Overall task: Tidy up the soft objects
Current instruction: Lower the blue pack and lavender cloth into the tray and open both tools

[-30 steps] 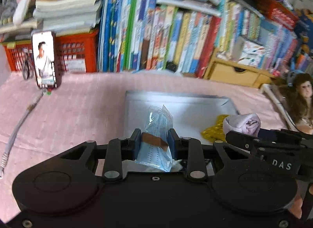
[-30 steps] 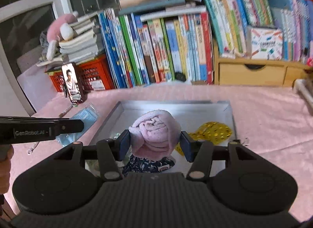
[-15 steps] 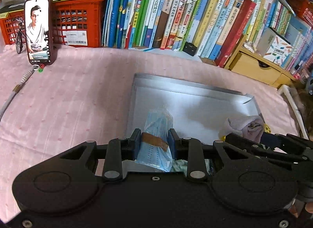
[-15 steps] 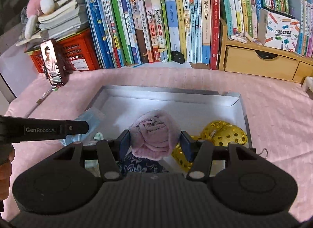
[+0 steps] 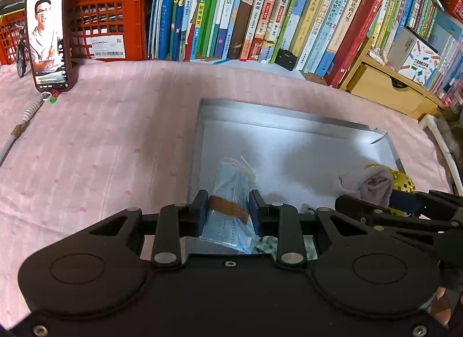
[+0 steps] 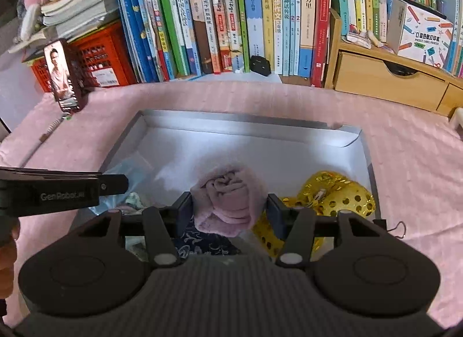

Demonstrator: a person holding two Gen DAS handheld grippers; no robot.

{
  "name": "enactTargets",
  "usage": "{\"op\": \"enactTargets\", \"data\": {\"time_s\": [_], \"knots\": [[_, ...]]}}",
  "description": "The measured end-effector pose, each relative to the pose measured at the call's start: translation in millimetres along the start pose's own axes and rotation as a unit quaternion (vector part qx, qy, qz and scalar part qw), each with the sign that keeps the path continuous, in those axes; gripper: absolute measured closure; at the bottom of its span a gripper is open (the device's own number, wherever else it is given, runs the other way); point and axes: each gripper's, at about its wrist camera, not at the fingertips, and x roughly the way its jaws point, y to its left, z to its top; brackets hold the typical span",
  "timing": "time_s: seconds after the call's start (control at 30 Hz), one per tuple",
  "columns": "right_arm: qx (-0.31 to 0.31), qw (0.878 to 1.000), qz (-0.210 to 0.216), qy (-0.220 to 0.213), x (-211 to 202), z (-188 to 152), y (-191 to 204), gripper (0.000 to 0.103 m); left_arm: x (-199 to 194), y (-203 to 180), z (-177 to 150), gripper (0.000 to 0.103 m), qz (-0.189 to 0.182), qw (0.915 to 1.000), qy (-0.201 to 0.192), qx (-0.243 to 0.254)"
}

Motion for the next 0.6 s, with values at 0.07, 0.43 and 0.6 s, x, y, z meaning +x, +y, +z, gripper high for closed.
{"op": "enactTargets", "data": {"time_s": [0.07,0.43,0.6], "knots": [[0.000,1.000,0.002,0.005,1.2,0.1,0.0,0.042,0.6,1.0,0.3,0.074,-0.001,1.0000,0.001,-0.001],[-0.014,0.999,-0.002,0.029,8.2,0.2,5.7,0.037,4.0,2.1,-0.9,0.074,-0.008,1.0000,0.005,-0.002],[-0.011,0.999,0.001,0.032,7.8,1.6,5.1,0.031,4.1,3.6,-2.4,0.067,-0.011,0.9999,0.007,-0.004]]}}
